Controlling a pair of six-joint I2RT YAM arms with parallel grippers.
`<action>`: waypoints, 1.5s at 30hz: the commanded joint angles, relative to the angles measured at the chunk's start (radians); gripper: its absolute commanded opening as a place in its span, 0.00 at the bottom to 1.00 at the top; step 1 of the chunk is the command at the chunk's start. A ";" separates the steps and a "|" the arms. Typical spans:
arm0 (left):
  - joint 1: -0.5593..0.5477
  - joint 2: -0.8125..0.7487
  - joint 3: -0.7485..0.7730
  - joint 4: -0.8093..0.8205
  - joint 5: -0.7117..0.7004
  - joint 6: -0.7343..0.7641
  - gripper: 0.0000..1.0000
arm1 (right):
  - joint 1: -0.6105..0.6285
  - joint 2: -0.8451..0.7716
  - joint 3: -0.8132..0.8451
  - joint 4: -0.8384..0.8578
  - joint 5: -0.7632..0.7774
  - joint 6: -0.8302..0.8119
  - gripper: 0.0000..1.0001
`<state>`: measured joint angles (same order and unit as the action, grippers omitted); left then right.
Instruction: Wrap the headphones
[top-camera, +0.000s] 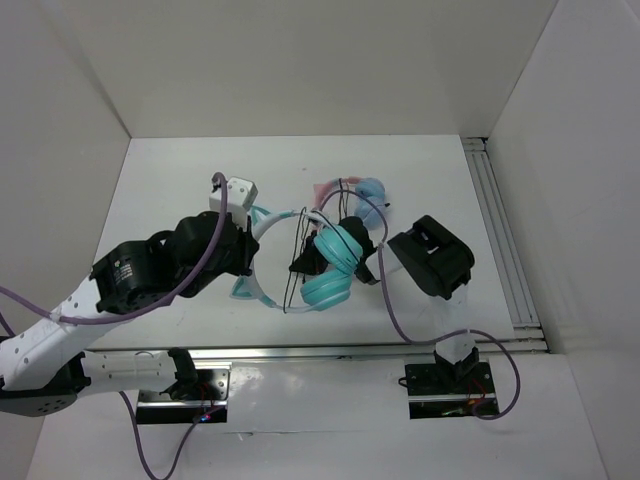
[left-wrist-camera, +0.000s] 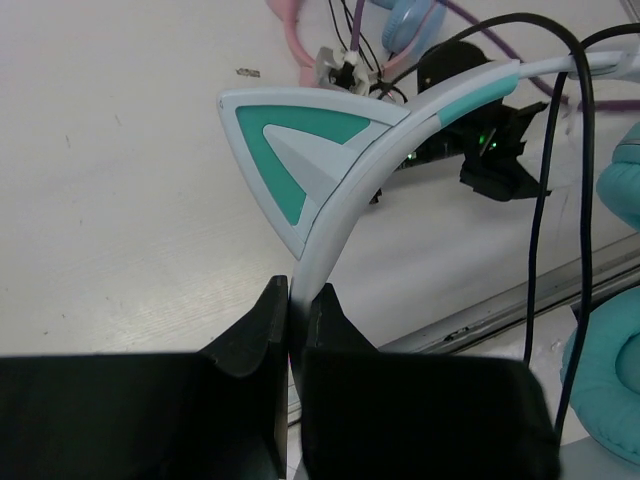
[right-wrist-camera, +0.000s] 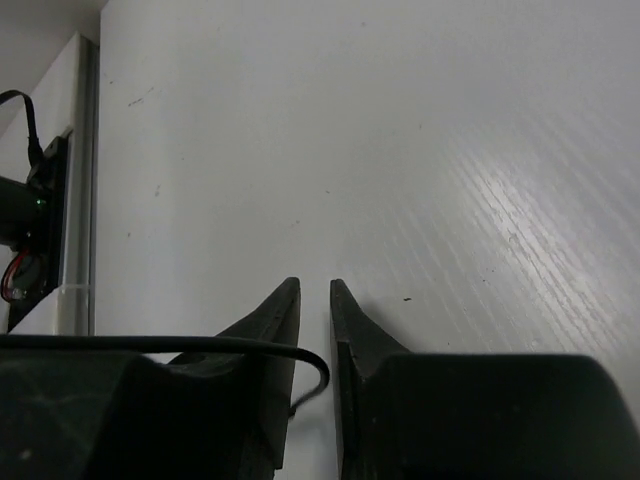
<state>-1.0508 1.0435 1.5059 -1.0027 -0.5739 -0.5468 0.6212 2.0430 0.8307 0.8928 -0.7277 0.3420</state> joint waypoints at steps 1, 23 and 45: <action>-0.005 -0.022 0.048 0.089 -0.078 -0.088 0.00 | 0.009 0.075 0.036 0.198 -0.036 0.066 0.27; 0.267 0.075 -0.026 -0.073 -0.373 -0.427 0.00 | 0.202 -0.277 -0.315 0.016 0.436 0.045 0.00; 0.478 0.417 -0.108 0.028 -0.144 -0.243 0.00 | 0.664 -0.891 0.143 -1.002 1.176 -0.359 0.00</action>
<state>-0.5922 1.5120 1.4200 -1.0531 -0.7719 -0.8368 1.2861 1.1408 0.9115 0.0296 0.3542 0.1097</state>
